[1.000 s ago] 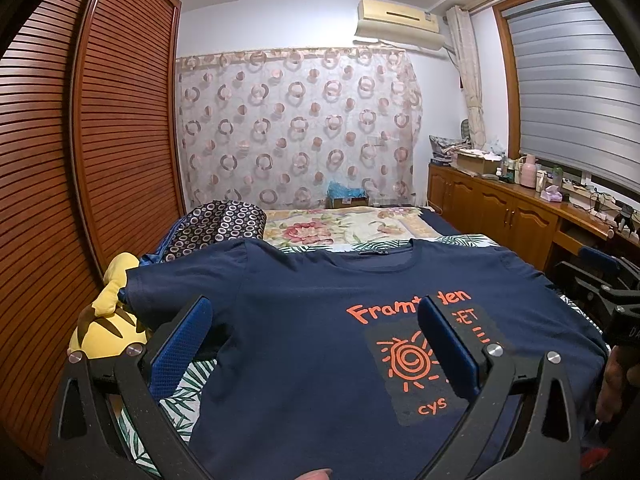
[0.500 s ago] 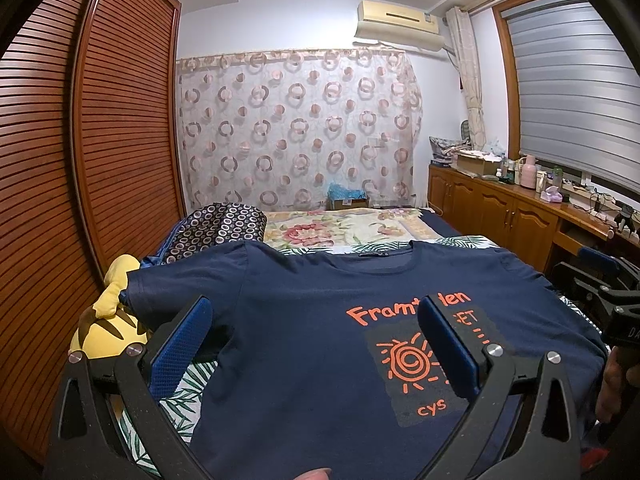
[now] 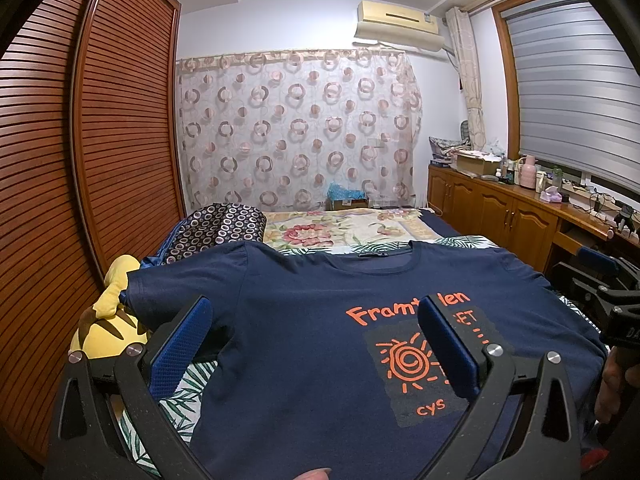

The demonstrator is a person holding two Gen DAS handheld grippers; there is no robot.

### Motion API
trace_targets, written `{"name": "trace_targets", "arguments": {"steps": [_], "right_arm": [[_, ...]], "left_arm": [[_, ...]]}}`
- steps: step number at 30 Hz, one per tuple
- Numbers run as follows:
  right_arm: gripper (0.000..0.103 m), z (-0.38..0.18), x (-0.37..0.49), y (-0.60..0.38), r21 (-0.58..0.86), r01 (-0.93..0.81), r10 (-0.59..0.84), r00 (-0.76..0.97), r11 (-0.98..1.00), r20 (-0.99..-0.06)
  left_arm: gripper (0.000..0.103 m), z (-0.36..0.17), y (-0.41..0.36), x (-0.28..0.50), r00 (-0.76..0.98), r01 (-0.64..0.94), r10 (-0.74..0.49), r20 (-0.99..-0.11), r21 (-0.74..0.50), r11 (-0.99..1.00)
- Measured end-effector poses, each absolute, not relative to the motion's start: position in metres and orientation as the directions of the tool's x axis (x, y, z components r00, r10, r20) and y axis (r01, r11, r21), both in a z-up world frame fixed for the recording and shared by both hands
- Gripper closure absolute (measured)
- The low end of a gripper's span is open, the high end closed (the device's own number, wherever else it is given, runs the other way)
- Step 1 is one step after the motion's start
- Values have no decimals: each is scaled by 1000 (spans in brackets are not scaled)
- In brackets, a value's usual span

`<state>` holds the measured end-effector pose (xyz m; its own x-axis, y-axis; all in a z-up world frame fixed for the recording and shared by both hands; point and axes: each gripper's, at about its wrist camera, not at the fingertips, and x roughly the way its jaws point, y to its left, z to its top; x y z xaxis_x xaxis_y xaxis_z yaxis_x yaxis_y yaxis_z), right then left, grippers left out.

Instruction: Fold small clothes

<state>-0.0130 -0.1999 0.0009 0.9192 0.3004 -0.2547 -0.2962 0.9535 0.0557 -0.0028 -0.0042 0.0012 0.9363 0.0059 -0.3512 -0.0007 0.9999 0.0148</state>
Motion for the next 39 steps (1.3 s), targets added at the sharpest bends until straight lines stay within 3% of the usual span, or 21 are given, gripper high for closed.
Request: {"name": "trace_targets", "arguments": {"steps": [27,39], "right_arm": [[0,0,-13,-199,55,-296,300,918,954,-258],[0,-8,2,-186,64,-386,386,874,920,-295]], "left_arm": [[0,0,-5,-3,936,-3,8,-352,15,1000],[0,-11,47,12,901,-44,47,-430,17,999]]}}
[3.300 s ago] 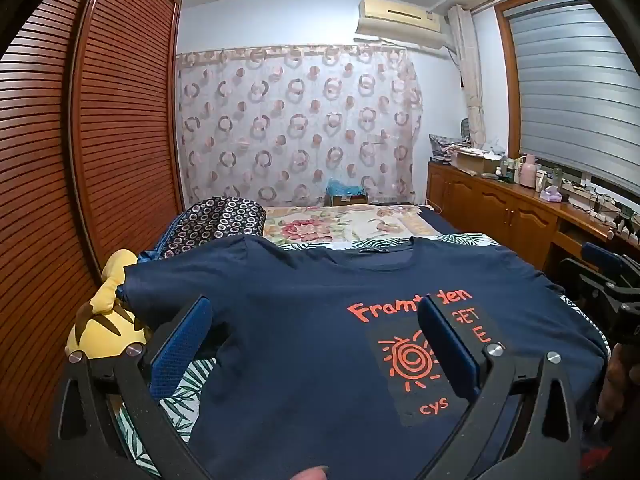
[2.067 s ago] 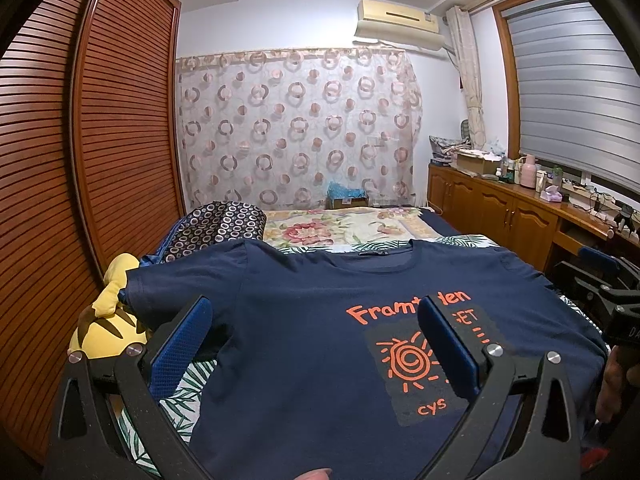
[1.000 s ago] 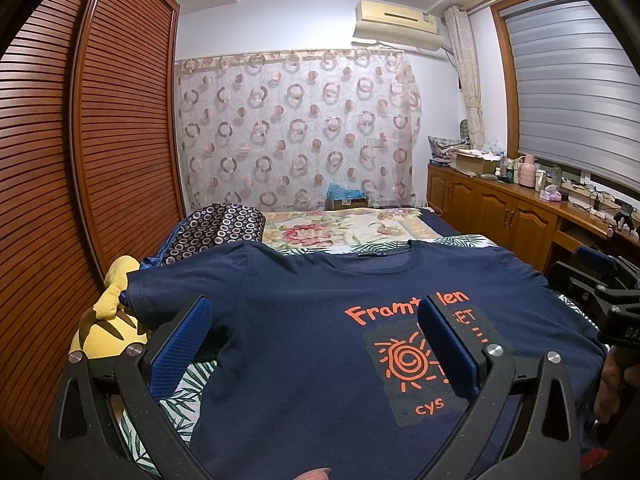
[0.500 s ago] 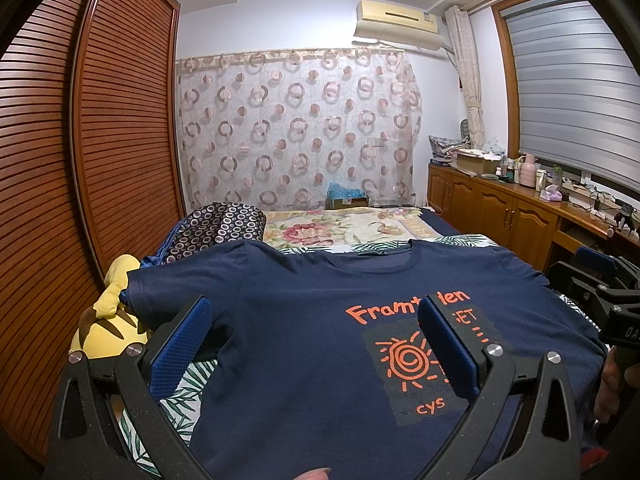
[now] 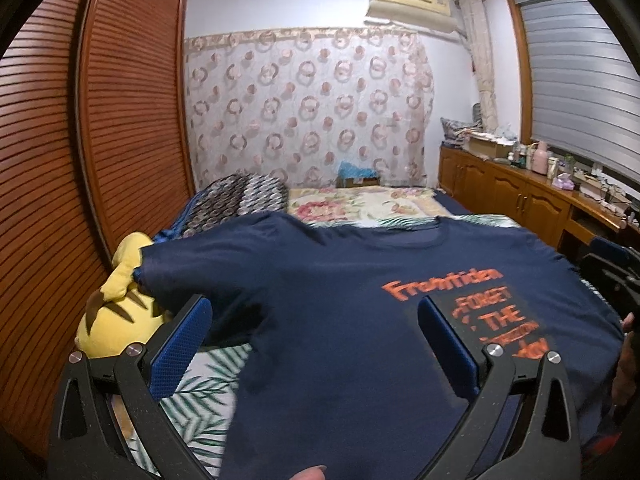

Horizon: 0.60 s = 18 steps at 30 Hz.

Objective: Fold small clothes
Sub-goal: 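Grasp the sleeve nearest the left tool with the left tool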

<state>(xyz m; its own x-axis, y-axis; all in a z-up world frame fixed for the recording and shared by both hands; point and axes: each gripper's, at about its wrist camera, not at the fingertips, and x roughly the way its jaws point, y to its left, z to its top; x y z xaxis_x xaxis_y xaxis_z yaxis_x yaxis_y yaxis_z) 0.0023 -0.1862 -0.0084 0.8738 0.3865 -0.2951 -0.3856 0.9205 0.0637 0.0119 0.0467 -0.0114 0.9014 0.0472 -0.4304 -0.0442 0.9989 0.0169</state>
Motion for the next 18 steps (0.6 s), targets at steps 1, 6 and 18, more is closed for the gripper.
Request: {"name": "trace_targets", "arguments": {"steps": [1,6,18], "right_arm": [[0,-8,6,-185,66,-396,396,867,916,-301],[0,-8,18,-179,42,-432,420,846,901,-329],[0,-5,61,-176,38,-496,465,782,868,-414]], "left_arm": [[0,-13,51,12,899,-52,54,-434,17,999],[0,-22,88,17,879,-96,90,-469,11,995],[25,-27,156,28,868,-131,105,-486,-21,991]]}}
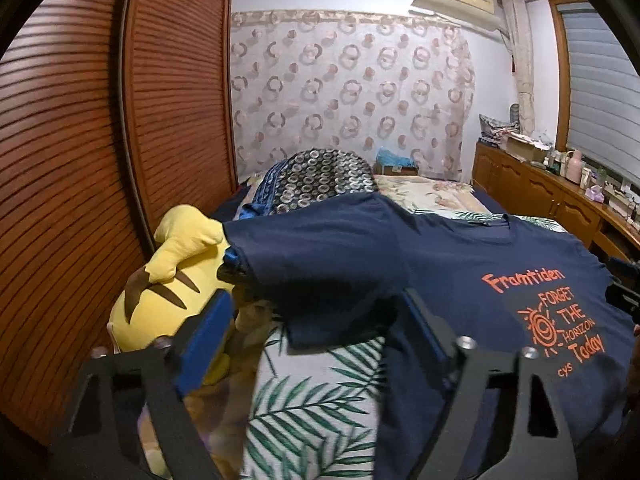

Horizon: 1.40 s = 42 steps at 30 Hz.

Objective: Fold small clothes
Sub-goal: 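Grasp the sleeve nearest the left tool with the left tool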

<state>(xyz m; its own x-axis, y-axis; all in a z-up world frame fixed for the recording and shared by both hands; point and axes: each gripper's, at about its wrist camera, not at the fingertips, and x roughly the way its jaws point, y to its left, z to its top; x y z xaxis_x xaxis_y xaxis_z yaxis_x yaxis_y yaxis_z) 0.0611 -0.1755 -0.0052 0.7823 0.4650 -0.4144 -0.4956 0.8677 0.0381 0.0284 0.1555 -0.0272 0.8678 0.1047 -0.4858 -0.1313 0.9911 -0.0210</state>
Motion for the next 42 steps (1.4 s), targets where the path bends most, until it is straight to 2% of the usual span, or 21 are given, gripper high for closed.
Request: {"name": "trace_targets", "arguments": {"steps": [4,6,13,15,18,23,28,35,42], "right_arm": [[0,-1,70,-172,40,-508,475,771,860,-423],[0,0,75,-169,40,-518,483,763,854,-430],[0,2,108,-145,37,-563,510,718,826,-473],[0,2,113,-140,46,-577,524,701,815,-484],[0,2,118,-129,59,-608,551,668,792,-500],[0,1,131,-123,40,-636,558,645,771,-522],[0,2,139,-123,16,-647,556,643,763,-527],[0,-2,125,-133,59,-635,566,638,770,-523],[0,1,116,-140,75,-618,564,653,783,-506]], "left_arm": [[32,-31,171,41,853,-134,105,-512,-20,991],[48,-33,177,50,845,-106,76,-529,-28,994],[54,-44,198,87,818,-122,92,-567,-17,992],[61,-47,204,95,812,-131,95,-576,-22,991],[65,-52,211,105,801,-138,83,-593,-48,989],[66,-59,220,118,784,-175,102,-613,-60,983],[66,-61,226,122,780,-171,71,-622,-103,980],[67,-59,236,129,778,-164,32,-627,-154,974],[95,-53,235,124,787,-162,46,-615,-135,977]]}}
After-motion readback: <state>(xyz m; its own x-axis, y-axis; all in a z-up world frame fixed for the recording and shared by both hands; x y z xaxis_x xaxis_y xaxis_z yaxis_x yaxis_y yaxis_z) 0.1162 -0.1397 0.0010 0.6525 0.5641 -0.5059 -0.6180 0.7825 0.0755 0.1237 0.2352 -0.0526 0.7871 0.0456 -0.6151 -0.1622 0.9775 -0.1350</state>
